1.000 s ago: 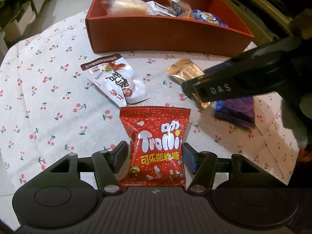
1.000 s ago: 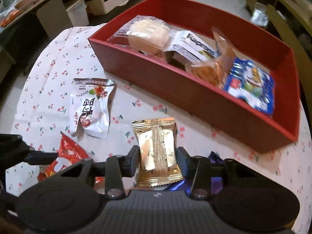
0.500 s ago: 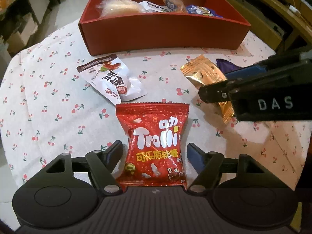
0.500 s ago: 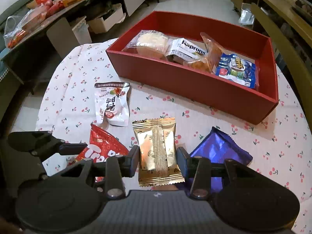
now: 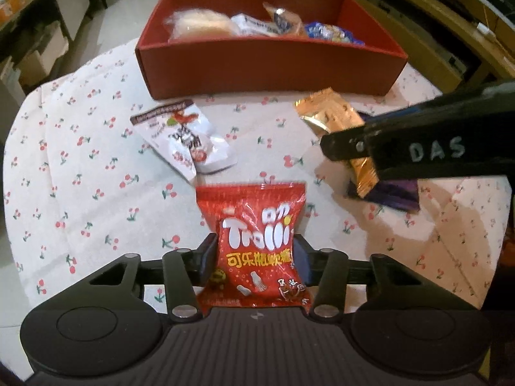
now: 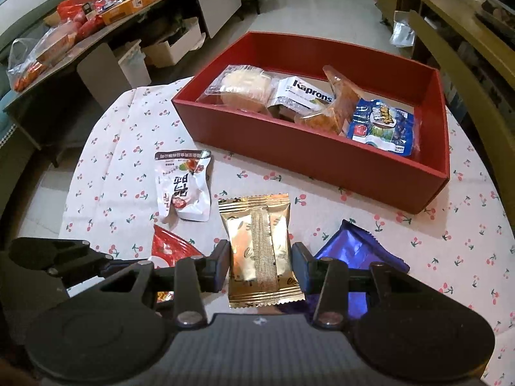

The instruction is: Organize snacks

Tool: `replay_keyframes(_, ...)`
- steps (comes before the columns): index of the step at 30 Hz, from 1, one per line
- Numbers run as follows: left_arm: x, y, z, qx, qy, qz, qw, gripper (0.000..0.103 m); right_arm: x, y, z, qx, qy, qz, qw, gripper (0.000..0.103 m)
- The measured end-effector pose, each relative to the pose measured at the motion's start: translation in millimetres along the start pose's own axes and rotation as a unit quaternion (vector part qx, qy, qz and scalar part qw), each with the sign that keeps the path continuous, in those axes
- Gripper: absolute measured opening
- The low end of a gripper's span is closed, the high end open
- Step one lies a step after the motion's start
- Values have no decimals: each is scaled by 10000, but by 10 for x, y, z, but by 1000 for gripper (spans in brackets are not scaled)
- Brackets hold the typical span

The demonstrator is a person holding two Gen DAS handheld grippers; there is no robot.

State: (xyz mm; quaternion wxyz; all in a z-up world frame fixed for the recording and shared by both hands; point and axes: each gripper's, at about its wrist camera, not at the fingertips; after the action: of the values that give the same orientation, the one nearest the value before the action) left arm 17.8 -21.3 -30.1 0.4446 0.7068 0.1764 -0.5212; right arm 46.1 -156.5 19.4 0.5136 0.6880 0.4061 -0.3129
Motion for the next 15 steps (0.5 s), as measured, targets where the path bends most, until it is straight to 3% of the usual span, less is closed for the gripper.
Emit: replay_keyframes(15, -53, 66, -34, -77, -6, 178, 9998, 55, -51, 20, 41, 25, -108, 158, 9998, 49)
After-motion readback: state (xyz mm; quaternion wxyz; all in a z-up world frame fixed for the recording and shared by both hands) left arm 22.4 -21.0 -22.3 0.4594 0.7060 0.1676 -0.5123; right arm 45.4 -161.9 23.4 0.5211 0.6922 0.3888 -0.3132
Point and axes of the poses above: each gripper's, at about its wrist camera, not at the fingertips, and x roughly the way its jaws point, z to its right, y to its top, and after that the axes turned 15 degrees about x, right-handed
